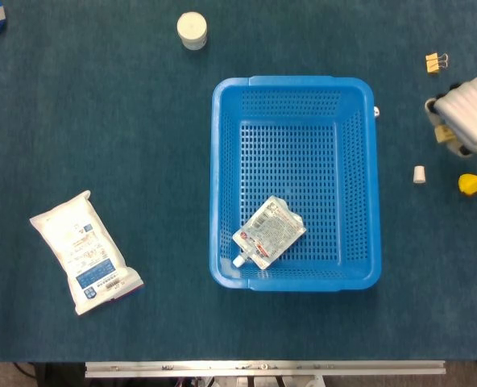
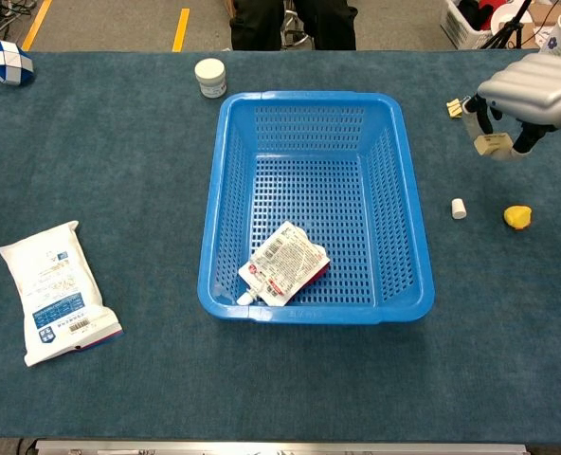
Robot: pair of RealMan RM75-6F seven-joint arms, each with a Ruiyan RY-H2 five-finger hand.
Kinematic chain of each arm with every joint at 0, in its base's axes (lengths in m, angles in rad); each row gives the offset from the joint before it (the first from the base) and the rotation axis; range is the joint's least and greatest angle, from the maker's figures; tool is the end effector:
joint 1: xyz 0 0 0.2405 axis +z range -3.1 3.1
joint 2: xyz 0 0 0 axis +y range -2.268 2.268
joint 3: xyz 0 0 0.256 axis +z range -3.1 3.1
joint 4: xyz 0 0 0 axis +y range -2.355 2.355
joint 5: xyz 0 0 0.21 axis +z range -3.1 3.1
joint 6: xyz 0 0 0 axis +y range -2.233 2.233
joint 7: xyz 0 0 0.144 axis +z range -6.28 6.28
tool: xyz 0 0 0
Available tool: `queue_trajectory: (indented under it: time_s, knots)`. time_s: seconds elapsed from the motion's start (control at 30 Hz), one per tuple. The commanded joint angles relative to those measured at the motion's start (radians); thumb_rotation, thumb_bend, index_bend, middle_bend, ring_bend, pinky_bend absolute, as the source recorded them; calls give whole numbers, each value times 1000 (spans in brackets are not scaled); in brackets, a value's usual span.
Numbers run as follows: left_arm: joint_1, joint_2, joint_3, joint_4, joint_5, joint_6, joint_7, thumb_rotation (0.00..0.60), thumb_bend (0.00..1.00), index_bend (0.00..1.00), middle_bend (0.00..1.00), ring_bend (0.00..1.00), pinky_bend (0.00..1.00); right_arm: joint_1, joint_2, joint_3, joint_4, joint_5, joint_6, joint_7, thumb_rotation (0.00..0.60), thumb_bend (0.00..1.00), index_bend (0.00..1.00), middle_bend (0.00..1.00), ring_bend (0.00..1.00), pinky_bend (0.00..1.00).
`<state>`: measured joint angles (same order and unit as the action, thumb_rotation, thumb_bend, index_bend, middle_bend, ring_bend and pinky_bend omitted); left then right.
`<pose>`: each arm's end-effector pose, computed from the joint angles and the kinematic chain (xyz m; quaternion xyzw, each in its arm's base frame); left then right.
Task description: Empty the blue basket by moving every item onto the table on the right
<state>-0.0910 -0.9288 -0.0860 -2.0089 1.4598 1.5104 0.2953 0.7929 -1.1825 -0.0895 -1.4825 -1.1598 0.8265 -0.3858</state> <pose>-0.2415 0.1826 0.1933 -0.6007 -0.3510 -0.3757 0.6122 -0.2440 -0.3470 0.0766 0.8328 -0.2583 0.1562 0.4641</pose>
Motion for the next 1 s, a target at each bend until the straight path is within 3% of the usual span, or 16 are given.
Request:
queue_trajectory:
  time_s: [0.03, 0.27, 0.47, 0.63, 0.73, 0.9, 1.0]
  knots:
    - [1, 0, 3, -4, 4, 2, 4, 600, 299, 390, 271, 250, 120, -16, -55, -5, 51, -20, -26, 3, 600, 263, 378, 458, 365, 517]
    - [12, 3, 13, -12, 10, 16, 11, 600, 299, 390, 271, 250, 120, -8, -55, 7, 32, -66, -35, -22, 600, 261, 181, 382, 299, 478]
    - [15, 6, 11, -19, 4, 24, 20, 600, 299, 390, 271, 250, 120, 34, 102, 52, -163, -140, -66, 75, 600, 254, 179, 389, 308, 493]
    - [17, 5, 9, -21, -1, 31, 25, 600, 298, 390, 271, 250, 119, 83, 244, 86, -304, -199, -128, 156, 600, 254, 241, 440, 370, 520]
    - [16, 4, 7, -21, 0, 33, 26, 600, 299, 390, 271, 250, 117, 95, 278, 112, -347, -234, -135, 220, 600, 254, 281, 455, 375, 524]
    - [17, 3, 7, -24, 1, 36, 30, 600, 299, 390, 271, 250, 115, 110, 243, 133, -353, -264, -139, 224, 600, 246, 290, 459, 375, 524]
    - [17, 5, 7, -28, 3, 38, 32, 600, 299, 390, 271, 250, 115, 128, 169, 142, -339, -244, -162, 193, 600, 215, 290, 459, 375, 524]
